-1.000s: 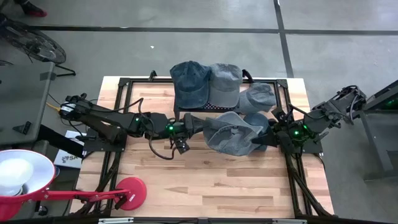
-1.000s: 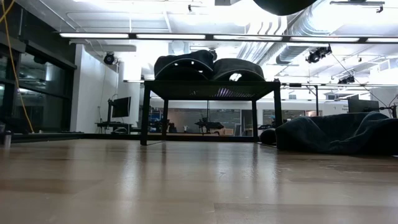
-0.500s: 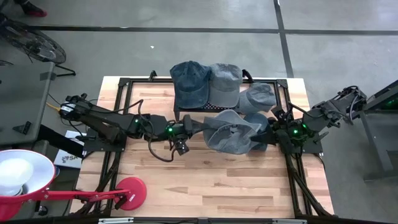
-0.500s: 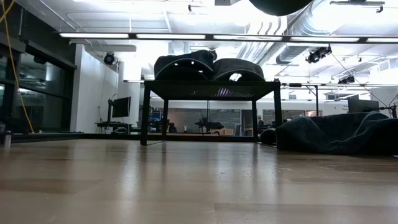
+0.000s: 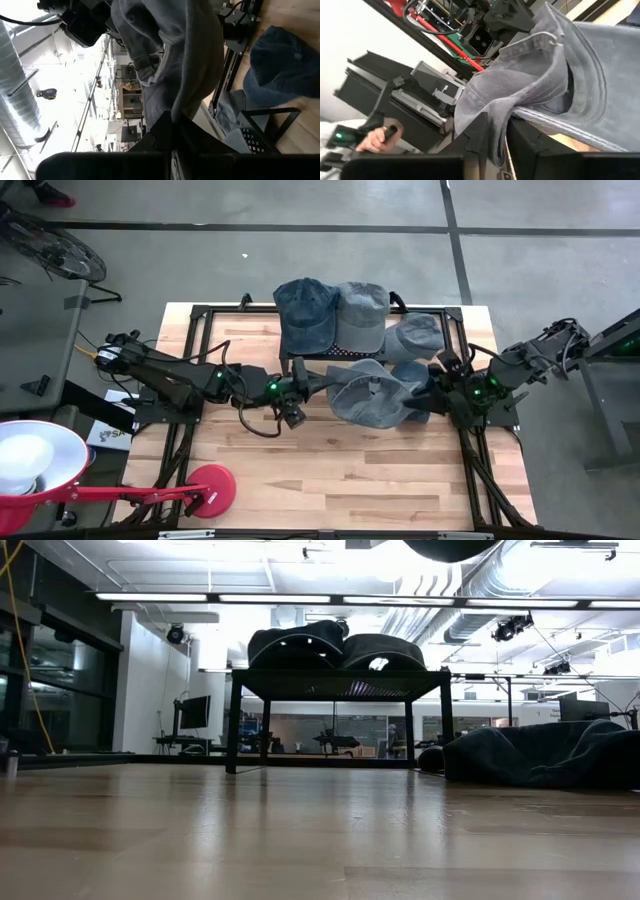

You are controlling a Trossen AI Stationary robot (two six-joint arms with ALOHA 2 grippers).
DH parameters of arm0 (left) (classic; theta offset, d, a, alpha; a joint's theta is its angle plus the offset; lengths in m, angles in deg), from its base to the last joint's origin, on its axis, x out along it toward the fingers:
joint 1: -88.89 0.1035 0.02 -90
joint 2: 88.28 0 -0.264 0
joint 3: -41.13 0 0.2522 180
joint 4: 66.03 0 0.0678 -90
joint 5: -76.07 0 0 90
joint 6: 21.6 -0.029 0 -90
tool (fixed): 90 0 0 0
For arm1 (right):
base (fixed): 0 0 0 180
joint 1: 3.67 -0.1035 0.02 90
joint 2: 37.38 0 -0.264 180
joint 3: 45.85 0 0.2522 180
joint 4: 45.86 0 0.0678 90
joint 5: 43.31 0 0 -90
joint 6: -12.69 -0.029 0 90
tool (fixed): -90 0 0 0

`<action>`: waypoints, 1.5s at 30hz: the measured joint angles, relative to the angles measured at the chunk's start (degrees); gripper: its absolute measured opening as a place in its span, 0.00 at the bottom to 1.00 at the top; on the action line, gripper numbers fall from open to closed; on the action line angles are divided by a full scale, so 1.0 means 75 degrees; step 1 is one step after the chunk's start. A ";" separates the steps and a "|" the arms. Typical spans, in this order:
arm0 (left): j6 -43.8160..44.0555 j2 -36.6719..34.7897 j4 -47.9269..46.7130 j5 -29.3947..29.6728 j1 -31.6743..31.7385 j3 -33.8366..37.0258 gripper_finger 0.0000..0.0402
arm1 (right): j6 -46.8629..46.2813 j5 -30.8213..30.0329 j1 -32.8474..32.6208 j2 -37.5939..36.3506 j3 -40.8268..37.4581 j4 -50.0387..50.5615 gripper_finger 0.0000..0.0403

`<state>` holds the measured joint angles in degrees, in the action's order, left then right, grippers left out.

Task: Pick & Place hat
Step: Stack the bottom gray cap on top of the gray cap on the shelf

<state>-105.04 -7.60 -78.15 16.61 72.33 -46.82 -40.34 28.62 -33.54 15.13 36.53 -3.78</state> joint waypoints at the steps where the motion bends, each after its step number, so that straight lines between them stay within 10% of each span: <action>1: 0.0020 0.0000 -0.0006 0.0000 0.0000 0.0000 0.01 | 0.0106 0.0008 0.0000 0.0003 0.0000 0.0011 0.15; 22: 0.0548 0.0000 -0.0010 0.0375 0.0003 0.0006 0.00 | -0.0107 0.2030 -0.0036 -0.0163 0.0000 0.2787 0.30; 45: 0.6031 0.0000 0.0180 0.0694 0.0009 0.0006 0.00 | 0.4517 -0.0802 -0.0020 0.0047 0.0000 0.0540 0.30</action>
<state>-59.81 -7.60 -76.80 21.81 72.40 -46.78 -6.47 22.61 -33.69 15.48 36.53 0.27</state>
